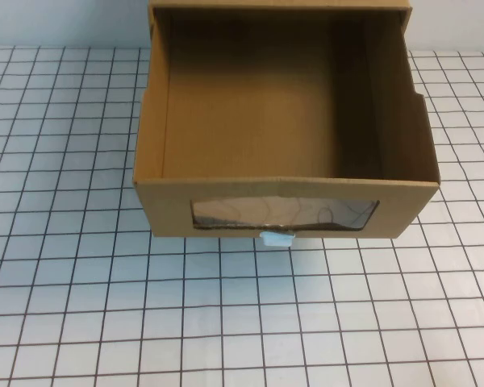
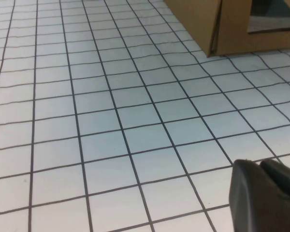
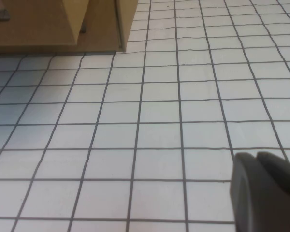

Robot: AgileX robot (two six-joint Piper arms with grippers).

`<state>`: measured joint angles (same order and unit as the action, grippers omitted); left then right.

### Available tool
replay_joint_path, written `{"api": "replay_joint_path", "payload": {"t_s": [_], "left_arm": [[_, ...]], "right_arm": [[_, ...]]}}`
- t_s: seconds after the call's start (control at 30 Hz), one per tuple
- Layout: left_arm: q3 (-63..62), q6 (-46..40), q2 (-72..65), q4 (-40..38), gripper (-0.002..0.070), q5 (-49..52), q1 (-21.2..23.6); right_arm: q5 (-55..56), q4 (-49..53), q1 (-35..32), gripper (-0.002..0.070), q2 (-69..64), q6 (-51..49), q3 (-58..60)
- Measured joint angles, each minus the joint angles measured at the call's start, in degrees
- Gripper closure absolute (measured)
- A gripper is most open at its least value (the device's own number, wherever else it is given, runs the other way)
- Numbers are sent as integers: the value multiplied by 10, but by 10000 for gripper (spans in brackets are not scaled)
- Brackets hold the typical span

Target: Close the shoe box

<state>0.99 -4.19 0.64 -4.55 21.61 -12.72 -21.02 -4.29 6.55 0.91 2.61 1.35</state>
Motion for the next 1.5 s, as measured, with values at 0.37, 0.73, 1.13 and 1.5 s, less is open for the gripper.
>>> {"api": "replay_joint_path", "payload": {"t_s": [0.37, 0.73, 1.13, 1.5], "left_arm": [[0, 0, 0, 0, 680, 0, 0], [0, 0, 0, 0, 680, 0, 0], [0, 0, 0, 1, 680, 0, 0], [1, 0, 0, 1, 680, -10, 0]], "right_arm": [[0, 2, 0, 691, 0, 0, 0], [0, 5, 0, 691, 0, 0, 0], [0, 6, 0, 691, 0, 0, 0], [11, 24, 0, 691, 0, 34, 1]]}}
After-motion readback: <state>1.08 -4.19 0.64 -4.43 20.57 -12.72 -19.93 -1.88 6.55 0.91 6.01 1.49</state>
